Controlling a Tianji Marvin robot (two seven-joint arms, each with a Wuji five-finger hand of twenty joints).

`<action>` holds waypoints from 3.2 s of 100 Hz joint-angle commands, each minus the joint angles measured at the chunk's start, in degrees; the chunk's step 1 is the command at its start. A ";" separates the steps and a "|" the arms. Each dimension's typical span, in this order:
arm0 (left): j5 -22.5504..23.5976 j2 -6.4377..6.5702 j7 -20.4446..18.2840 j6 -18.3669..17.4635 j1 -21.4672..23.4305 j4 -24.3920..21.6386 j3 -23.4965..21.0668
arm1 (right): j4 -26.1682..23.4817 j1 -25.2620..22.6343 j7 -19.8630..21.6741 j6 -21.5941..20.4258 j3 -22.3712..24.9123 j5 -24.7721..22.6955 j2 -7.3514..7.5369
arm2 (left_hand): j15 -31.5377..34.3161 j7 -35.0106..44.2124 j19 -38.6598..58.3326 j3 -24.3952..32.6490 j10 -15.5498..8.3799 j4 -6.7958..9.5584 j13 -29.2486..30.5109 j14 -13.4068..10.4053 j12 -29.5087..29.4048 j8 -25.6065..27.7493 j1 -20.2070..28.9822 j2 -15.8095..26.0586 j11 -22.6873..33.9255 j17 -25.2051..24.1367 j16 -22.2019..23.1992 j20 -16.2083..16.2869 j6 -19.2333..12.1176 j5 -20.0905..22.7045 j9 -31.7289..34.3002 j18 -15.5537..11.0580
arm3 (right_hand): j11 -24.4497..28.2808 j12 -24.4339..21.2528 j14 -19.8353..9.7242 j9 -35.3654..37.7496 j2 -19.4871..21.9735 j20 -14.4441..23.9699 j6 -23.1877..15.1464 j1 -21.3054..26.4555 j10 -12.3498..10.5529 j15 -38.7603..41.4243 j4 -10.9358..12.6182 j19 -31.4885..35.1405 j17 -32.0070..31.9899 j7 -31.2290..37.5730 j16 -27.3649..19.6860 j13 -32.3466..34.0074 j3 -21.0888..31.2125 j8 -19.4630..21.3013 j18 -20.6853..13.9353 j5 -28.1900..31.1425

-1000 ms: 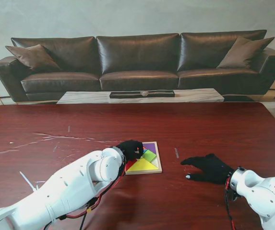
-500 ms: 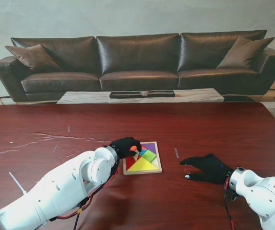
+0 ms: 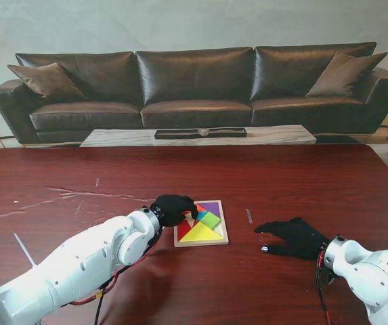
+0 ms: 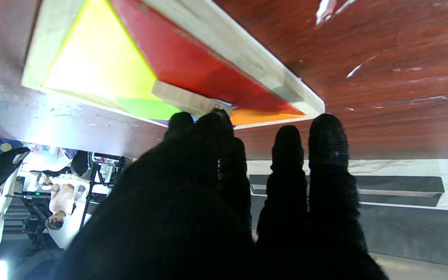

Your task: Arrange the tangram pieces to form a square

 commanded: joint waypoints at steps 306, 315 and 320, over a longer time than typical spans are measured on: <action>-5.62 -10.64 13.13 -10.99 -3.44 14.89 8.42 | -1.82 -1.76 0.18 -4.57 2.40 0.08 0.13 | 11.91 11.81 13.30 -5.96 1.11 -0.96 12.25 -4.93 29.74 -1.35 5.70 -3.38 -2.88 9.80 16.65 1.44 -0.74 6.39 21.93 -0.95 | -0.19 -0.08 -0.81 1.70 -0.69 -1.16 -2.06 -1.79 -0.75 -0.27 1.27 0.00 -0.05 0.61 0.25 0.50 0.28 -0.27 1.17 -0.89; -5.58 -10.76 13.62 -11.05 -3.40 15.15 8.39 | -1.88 -1.79 0.26 -4.57 2.37 0.01 0.14 | 11.48 11.03 13.59 -5.56 1.92 -1.06 12.35 -4.62 30.16 -1.33 6.25 -3.19 -2.79 9.46 17.29 1.66 -0.47 6.45 21.47 -0.24 | -0.16 -0.06 -0.83 1.74 -0.67 -1.15 -2.04 -1.76 -0.75 -0.28 1.27 0.04 0.03 0.63 0.25 0.50 0.29 -0.28 1.16 -0.88; -5.33 -10.66 14.01 -10.92 -3.30 14.93 8.26 | -1.92 -1.77 0.36 -4.48 2.34 -0.02 0.15 | 11.22 10.17 13.70 -5.46 2.17 -1.10 12.21 -4.51 30.47 -1.47 6.26 -3.27 -2.75 9.28 17.54 1.78 -0.16 5.70 20.89 -0.01 | -0.18 -0.07 -0.81 1.70 -0.65 -1.15 -2.02 -1.73 -0.77 -0.30 1.28 0.04 0.01 0.64 0.24 0.44 0.31 -0.28 1.18 -0.89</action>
